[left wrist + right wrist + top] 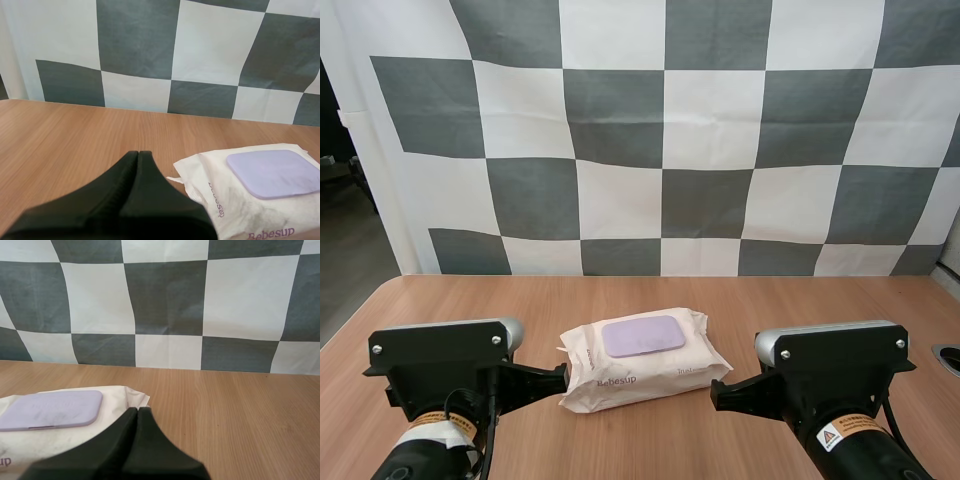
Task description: Open the wet wipes lid
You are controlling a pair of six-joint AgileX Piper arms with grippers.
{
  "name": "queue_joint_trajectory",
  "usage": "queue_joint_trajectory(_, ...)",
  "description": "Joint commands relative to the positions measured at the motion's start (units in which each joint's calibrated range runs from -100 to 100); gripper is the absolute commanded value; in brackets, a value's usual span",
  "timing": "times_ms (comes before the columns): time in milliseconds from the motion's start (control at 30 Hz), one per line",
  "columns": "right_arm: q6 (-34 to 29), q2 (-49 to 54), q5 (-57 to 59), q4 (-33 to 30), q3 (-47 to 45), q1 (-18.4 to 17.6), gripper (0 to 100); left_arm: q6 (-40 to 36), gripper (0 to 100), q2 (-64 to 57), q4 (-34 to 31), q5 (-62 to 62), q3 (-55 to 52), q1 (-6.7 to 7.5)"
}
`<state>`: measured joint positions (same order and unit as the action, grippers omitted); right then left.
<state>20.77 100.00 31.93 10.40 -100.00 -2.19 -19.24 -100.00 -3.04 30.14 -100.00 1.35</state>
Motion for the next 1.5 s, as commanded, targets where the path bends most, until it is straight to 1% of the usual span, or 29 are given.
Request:
queue_joint_trajectory(0,0.0,0.0,0.0,0.0,0.0,0.0,0,0.0,0,0.0,0.0,-0.1,0.0,0.06)
queue_joint_trajectory(1333,0.0,0.0,0.0,0.0,0.0,0.0,0,0.0,0,0.0,0.0,-0.1,0.0,0.06)
queue_joint_trajectory(1467,0.0,0.0,-0.2,0.8,0.0,0.0,0,0.0,0,0.0,0.0,-0.1,0.0,0.06)
